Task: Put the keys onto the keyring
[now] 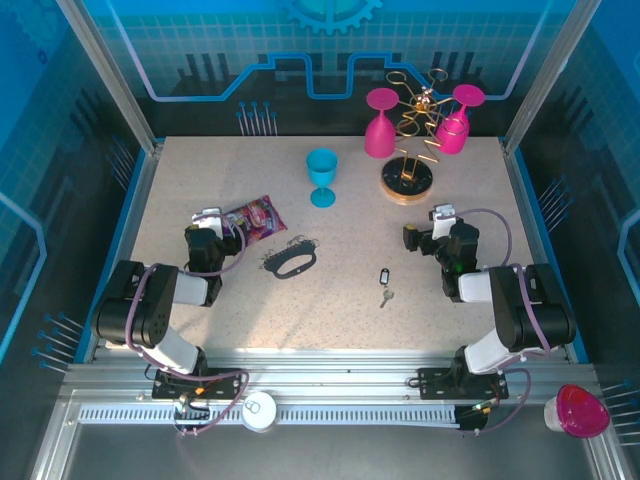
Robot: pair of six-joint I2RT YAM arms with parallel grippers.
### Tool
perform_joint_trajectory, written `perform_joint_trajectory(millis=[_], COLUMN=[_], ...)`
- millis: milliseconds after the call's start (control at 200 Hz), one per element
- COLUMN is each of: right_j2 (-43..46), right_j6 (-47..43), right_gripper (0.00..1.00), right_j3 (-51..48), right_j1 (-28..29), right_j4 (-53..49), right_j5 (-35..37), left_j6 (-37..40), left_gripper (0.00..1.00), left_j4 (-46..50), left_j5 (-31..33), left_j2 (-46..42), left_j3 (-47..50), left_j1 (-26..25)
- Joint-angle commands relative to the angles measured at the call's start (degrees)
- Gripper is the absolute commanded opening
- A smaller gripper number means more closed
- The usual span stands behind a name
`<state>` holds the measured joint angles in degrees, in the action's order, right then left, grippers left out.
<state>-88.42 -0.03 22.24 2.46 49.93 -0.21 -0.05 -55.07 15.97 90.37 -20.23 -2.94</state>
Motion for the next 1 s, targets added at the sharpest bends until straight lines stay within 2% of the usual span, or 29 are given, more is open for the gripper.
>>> perform_joint_trajectory(millis=[0,225,290,445,665,735,845,996], right_j2=[0.18,0.34,3.49,15.49,27.43,30.14,32.53,33.44], right_j6=[-0.47,0.03,-1.0,-1.18,11.3,16.72,24.46,25.11], right_gripper=[1.0,1.0,1.0,1.0,1.0,0.95,0.86,0.81], right_j3=[0.88,0.65,0.87,5.86,6.89,6.9,7.98,10.45], right_j1=[0.14,-0.79,-0.55,0.59,1.18,1.48,2.51,7.92], right_j4=[0.42,0.9,-1.95,-19.68,-32.08,-37.55,-47.05,-58.74], right_j5=[0.44,-1.5,-3.55,-1.25,-0.37,-0.8,-2.35,-1.31], left_j6=[-1.0,-0.99,-0.91,-1.76,-7.48,-10.47,-13.84,-17.75], left_gripper=[0.99,0.99,0.99,0.99,0.99,0.99,0.99,0.99], left_j4=[0.14,0.02,-0.23,10.38,25.26,30.89,38.09,46.15], left_j5=[-1.12,-1.18,-1.02,1.43,2.68,1.08,-4.73,-12.06], left_j2=[-1.16,-1.19,-2.39,-13.11,-28.61,-33.02,-37.98,-41.87], left_j3=[-0.87,-0.82,-0.26,-1.0,-2.77,-3.74,-5.11,-7.25], left_j1=[0.48,0.49,0.48,0.48,0.48,0.48,0.48,0.4])
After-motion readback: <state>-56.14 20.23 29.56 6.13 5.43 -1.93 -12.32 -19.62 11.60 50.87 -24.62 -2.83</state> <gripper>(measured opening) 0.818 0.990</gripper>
